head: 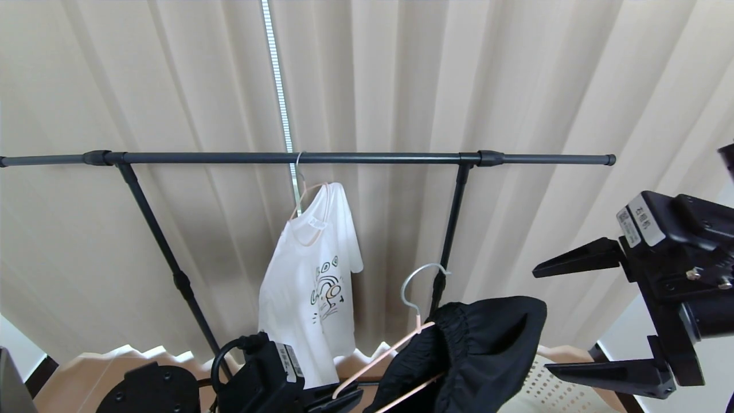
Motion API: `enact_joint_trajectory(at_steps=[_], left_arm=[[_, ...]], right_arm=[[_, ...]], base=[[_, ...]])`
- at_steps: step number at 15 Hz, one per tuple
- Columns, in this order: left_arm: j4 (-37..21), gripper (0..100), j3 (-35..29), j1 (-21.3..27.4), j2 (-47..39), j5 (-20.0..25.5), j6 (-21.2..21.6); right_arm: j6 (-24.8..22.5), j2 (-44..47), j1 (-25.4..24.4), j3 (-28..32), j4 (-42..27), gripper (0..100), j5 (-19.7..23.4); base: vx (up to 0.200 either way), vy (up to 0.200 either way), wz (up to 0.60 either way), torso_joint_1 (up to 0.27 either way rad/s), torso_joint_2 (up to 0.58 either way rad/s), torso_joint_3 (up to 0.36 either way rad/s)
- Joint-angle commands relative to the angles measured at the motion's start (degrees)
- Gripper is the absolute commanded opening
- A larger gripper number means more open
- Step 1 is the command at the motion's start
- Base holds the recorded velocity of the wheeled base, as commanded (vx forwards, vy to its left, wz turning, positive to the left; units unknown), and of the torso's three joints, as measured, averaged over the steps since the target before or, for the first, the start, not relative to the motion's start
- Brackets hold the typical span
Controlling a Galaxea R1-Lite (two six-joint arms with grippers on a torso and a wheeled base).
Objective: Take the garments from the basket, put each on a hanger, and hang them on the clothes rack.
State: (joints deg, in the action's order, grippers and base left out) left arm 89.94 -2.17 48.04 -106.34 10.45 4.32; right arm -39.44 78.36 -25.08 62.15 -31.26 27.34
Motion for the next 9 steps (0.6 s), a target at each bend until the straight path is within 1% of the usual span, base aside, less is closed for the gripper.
enact_joint_trajectory(at_steps=[1,2,3,4,5,6,7,9], left_arm=[[0.06,0,1.20,0.03,0.43,1.51,0.17],[0.06,0,1.29,0.03,0.87,2.12,0.34],[0.06,0,1.47,0.03,1.13,2.47,0.43],[0.06,0,1.47,0.12,1.40,2.91,0.43],[0.06,0,1.55,0.21,1.40,3.09,0.43],[0.06,0,1.55,0.30,1.40,3.09,0.52],[0.06,0,1.55,0.38,1.49,3.09,0.52],[0.06,0,1.55,0.56,1.49,3.09,0.52]], right_arm=[[-7.50,10.06,2.14,8.52,-9.44,100,4.47],[-12.68,12.08,2.49,10.10,-13.66,100,6.32],[-18.04,13.66,3.54,10.63,-16.12,100,7.20],[-22.79,15.33,4.25,10.80,-17.17,100,7.37],[-23.76,16.21,4.51,10.89,-17.17,100,7.81],[-23.67,16.91,4.51,10.80,-17.00,100,9.48],[-23.32,17.70,4.51,10.80,-16.56,100,10.27],[-22.79,19.55,4.51,11.68,-16.47,100,10.36]], base=[[0.000,0.000,0.00,0.000,0.00,0.000],[0.000,0.000,0.00,0.000,0.00,0.000],[0.000,0.000,0.00,0.000,0.00,0.000],[0.000,0.000,0.00,0.000,0.00,0.000],[0.000,0.000,0.00,0.000,0.00,0.000],[0.000,0.000,0.00,0.000,0.00,0.000],[0.000,0.000,0.00,0.000,0.00,0.000],[0.000,0.000,0.00,0.000,0.00,0.000]])
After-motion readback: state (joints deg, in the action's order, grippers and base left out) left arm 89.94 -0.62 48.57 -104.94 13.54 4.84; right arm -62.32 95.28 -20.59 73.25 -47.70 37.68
